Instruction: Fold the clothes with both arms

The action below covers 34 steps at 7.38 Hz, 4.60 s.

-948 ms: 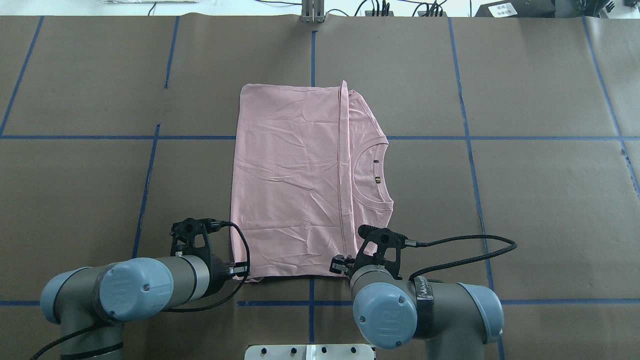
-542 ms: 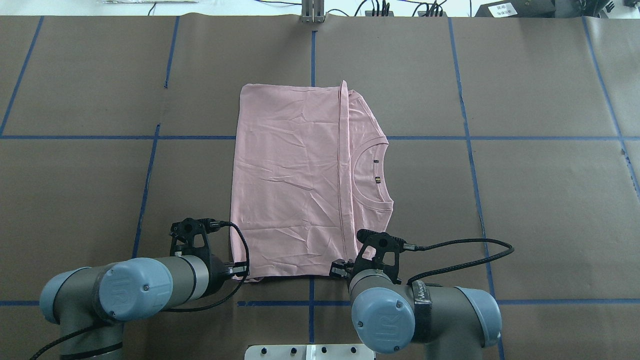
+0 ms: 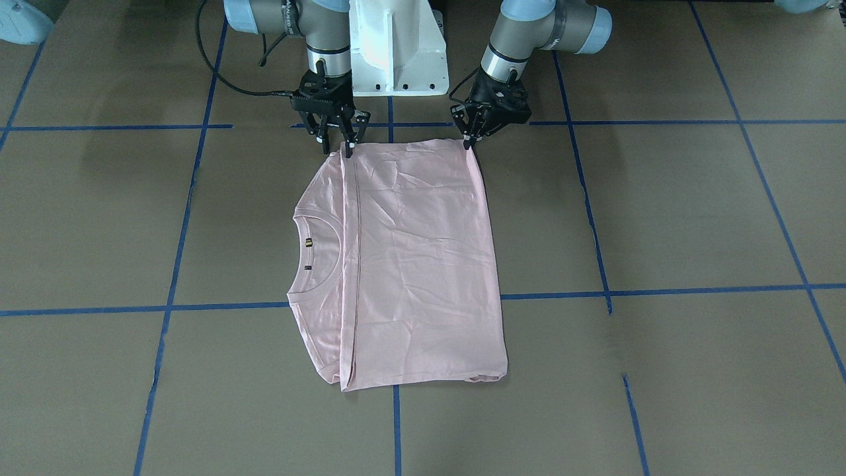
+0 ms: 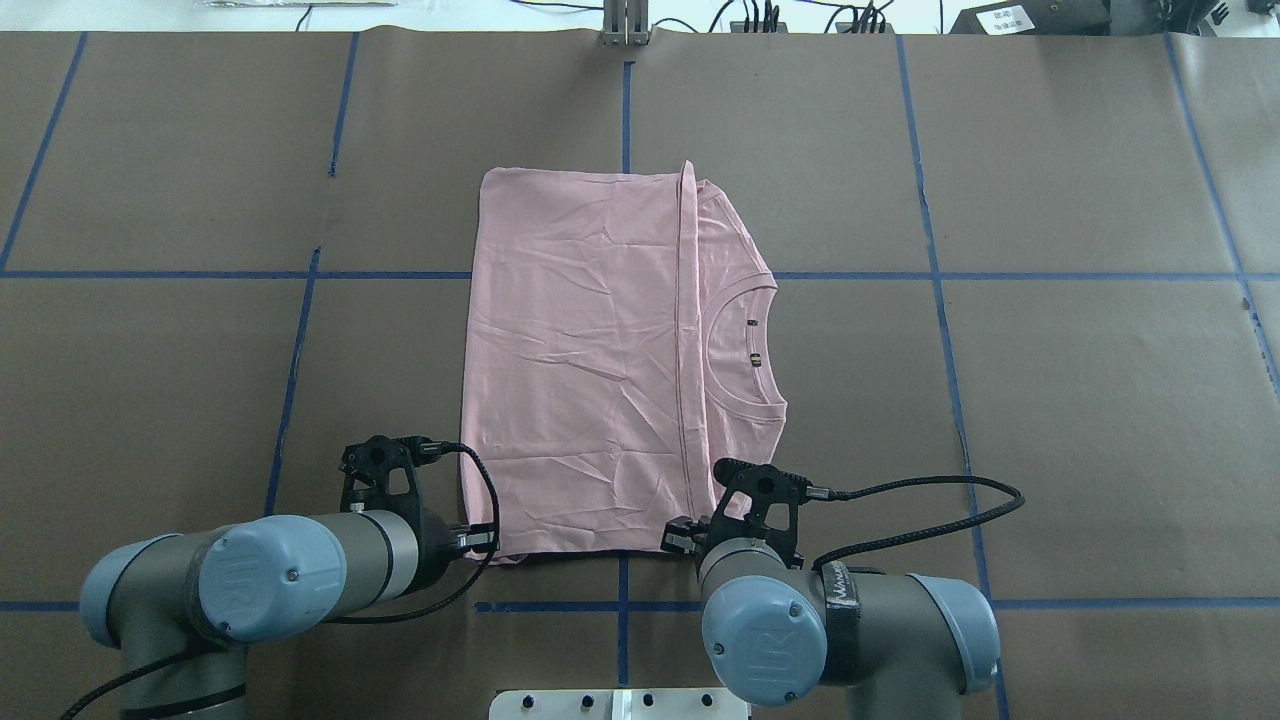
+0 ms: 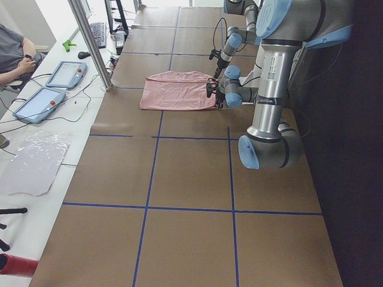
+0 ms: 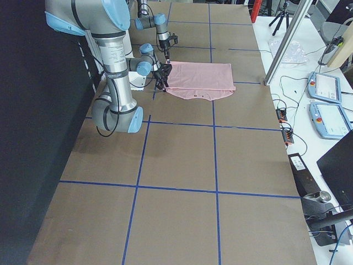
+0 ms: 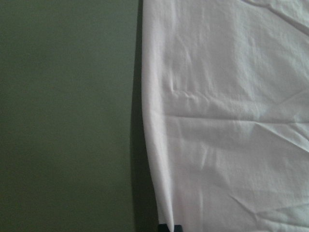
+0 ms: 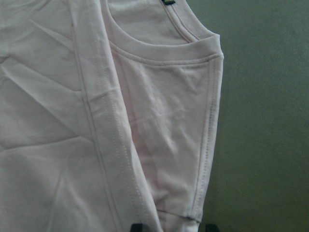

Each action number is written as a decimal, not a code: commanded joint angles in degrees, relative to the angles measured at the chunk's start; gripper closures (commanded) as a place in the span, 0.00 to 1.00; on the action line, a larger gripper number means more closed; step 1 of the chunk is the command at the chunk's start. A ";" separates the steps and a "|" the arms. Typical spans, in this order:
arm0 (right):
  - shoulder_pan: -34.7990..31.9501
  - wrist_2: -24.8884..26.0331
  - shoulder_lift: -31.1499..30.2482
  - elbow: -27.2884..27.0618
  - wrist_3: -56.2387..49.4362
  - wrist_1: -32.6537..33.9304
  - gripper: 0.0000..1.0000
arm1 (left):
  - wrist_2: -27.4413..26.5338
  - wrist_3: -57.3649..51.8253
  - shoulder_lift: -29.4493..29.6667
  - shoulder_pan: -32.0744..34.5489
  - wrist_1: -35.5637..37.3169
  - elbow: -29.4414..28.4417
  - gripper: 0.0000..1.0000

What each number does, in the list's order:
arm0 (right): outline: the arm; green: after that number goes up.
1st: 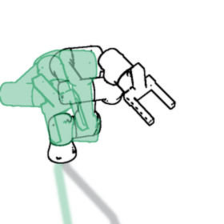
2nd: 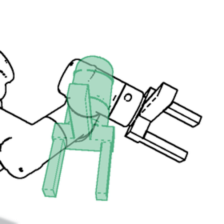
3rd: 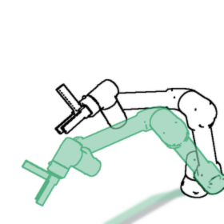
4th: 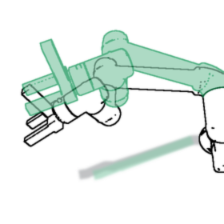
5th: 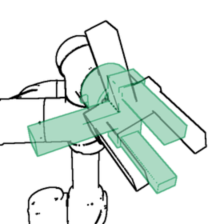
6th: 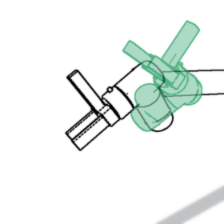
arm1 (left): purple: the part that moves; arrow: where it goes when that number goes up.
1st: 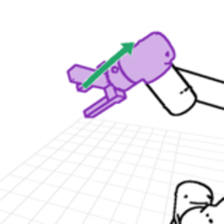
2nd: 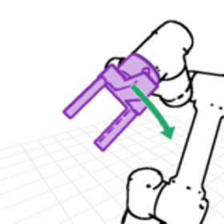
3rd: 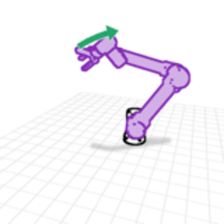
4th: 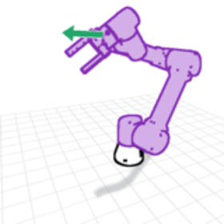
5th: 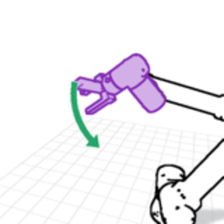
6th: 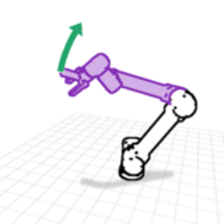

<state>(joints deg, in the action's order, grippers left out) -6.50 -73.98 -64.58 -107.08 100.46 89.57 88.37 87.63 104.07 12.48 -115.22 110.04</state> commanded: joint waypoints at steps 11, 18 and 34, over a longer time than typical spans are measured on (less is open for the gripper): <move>-0.19 -2.03 1.12 -21.95 -0.09 18.37 1.00 | 6.55 -1.49 1.21 0.18 21.72 24.36 1.00; -14.46 -5.98 11.13 -6.89 -9.91 14.47 1.00 | 9.45 -14.74 10.79 15.09 31.38 14.44 1.00; -67.88 -50.28 1.43 20.33 -86.46 -3.45 0.00 | 30.97 -91.14 6.87 65.94 27.49 -5.71 0.00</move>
<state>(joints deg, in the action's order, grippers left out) -65.83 -120.84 -56.96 -86.18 28.10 85.77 117.41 8.14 113.06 70.36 -91.14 104.67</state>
